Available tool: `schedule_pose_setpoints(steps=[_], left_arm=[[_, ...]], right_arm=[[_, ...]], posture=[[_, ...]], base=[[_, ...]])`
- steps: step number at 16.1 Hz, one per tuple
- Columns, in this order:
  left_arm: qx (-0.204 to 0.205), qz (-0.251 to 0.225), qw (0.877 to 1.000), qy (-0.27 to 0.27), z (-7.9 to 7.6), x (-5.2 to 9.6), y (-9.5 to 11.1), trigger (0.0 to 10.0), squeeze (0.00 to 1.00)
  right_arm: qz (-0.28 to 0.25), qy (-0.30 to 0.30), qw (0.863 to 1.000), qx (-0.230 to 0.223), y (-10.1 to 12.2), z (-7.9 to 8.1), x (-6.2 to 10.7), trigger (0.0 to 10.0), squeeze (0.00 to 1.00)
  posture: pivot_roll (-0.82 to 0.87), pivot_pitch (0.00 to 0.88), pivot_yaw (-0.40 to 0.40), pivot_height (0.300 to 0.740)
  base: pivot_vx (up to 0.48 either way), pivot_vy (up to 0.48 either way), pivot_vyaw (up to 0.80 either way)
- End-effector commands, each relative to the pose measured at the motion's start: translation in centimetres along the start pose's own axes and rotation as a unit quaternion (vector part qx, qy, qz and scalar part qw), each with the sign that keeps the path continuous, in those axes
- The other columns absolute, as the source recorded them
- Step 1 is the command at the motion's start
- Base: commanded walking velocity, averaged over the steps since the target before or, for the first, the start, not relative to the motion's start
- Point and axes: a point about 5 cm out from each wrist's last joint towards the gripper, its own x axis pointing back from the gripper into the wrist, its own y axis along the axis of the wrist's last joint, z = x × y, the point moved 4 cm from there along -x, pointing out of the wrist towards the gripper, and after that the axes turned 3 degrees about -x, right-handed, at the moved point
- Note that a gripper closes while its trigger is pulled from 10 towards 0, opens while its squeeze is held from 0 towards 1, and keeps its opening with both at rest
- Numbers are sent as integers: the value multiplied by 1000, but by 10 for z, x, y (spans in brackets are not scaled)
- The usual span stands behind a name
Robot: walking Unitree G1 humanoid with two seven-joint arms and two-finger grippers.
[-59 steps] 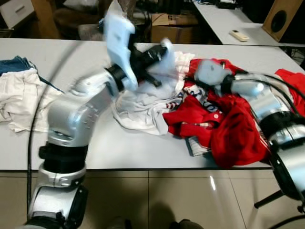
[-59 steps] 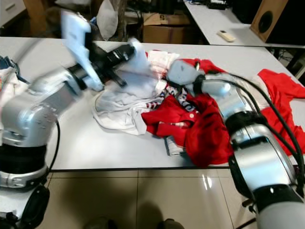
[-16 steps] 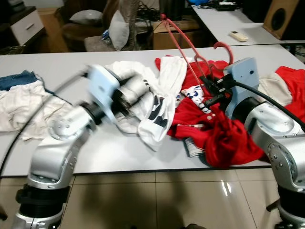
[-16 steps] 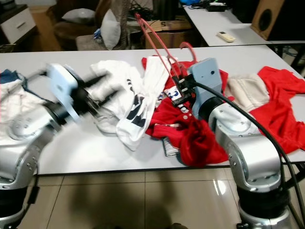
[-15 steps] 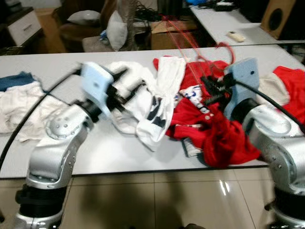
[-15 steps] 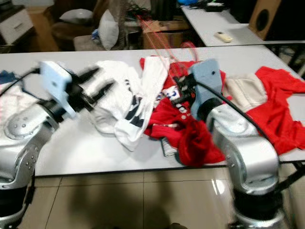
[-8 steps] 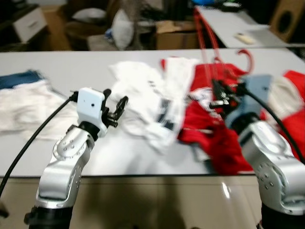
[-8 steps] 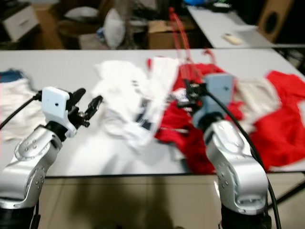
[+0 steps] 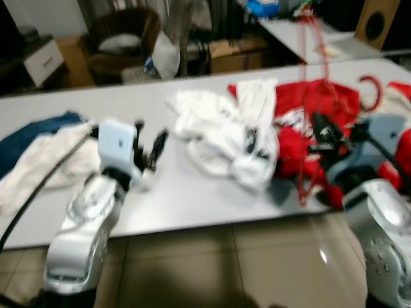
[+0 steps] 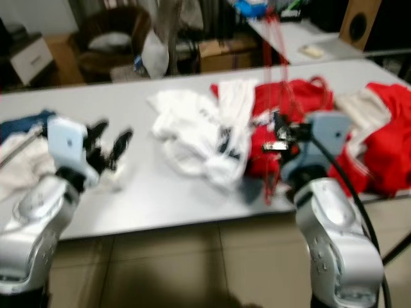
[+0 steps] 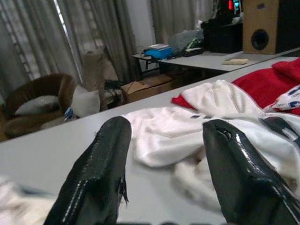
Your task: Hang hanger
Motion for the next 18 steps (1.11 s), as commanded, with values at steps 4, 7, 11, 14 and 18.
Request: schedule_pose_setpoints(steps=[4,7,11,14,18], left_arm=[[19,26,999,-10,-9,-12,-29,10000,0],[24,24,999,-13,-14,-19,-30,10000,0],[15,18,1000,-15,-17,-25,-32,10000,0],[26,6,1000,-3,-11,-26,-31,10000,0],[0,10,1000,-16,-20,-26,-35,10000,0]], right_arm=[[32,20,999,-33,-29,6,-5,10000,0],[32,19,998,-40,-34,11,-16,10000,0],[44,15,999,-25,-42,11,-21,10000,0],[30,16,999,-10,-33,5,-24,10000,0],[38,-3,999,-24,-38,-5,-18,10000,0]], posture=[[-116,0,100,740],[-115,0,90,740],[-113,0,84,740],[-117,0,84,740],[-126,0,80,740]], base=[[0,451,0],[0,419,0],[0,402,-600],[0,264,-800],[0,-360,-564]])
